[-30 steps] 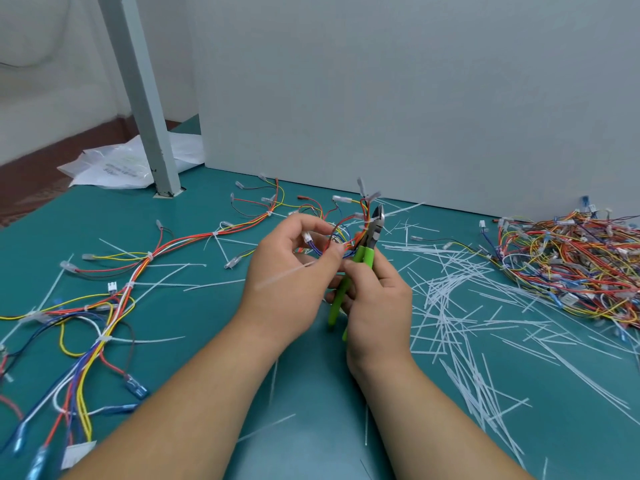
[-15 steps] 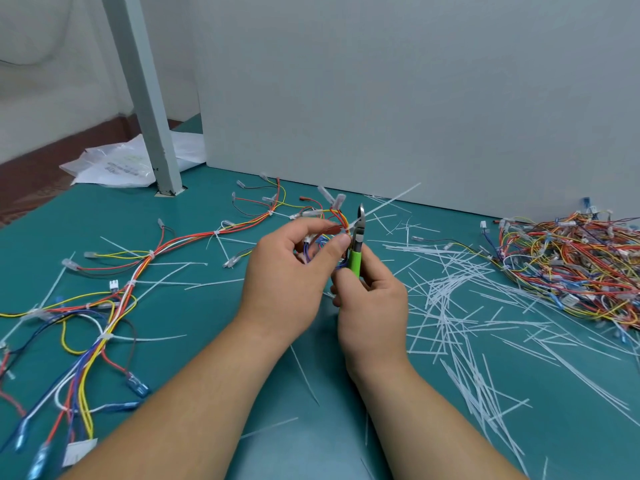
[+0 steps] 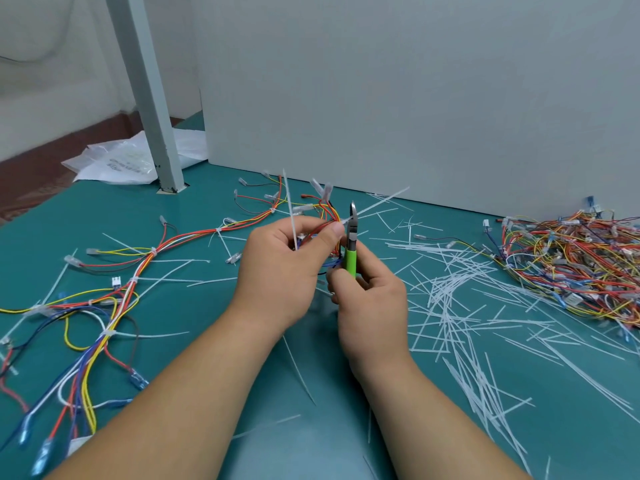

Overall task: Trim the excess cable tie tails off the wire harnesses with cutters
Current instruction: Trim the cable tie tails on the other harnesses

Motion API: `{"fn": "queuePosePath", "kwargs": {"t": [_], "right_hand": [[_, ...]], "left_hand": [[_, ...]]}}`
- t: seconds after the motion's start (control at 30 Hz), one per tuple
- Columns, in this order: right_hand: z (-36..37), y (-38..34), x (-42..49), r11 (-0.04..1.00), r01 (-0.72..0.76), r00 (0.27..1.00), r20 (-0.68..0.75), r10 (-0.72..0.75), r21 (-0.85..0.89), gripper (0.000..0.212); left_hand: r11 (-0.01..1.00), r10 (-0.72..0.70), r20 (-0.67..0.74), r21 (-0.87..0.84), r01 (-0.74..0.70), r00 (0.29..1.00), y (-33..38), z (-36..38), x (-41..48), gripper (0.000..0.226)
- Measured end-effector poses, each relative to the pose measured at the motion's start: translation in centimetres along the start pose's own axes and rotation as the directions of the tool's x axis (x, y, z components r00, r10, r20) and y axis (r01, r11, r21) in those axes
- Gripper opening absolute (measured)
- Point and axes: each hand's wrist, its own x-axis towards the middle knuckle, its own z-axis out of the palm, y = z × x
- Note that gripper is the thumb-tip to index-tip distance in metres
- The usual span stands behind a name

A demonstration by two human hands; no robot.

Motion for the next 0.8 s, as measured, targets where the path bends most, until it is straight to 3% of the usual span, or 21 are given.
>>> {"fn": "queuePosePath", "kwargs": {"t": [0.27, 0.53, 0.8], "right_hand": [[-0.36, 0.36, 0.44, 0.988, 0.075, 0.997, 0.0, -0.075, -0.134, 0.044], [-0.39, 0.09, 0.15, 0.998, 0.049, 0.999, 0.01, -0.048, -0.045, 0.035], [-0.17, -0.01, -0.07, 0.998, 0.031, 1.0, -0.001, -0.031, -0.049, 0.032]], "left_hand": [[0.998, -0.062, 0.048, -0.021, 0.063, 0.997, 0.03, -0.96, 0.73, 0.007], [0.997, -0.07, -0.002, -0.035, 0.07, 0.998, 0.0, -0.83, 0.8, 0.012], [1.0, 0.015, -0.035, 0.002, -0.015, 0.999, -0.12, -0.33, 0.37, 0.014]]}}
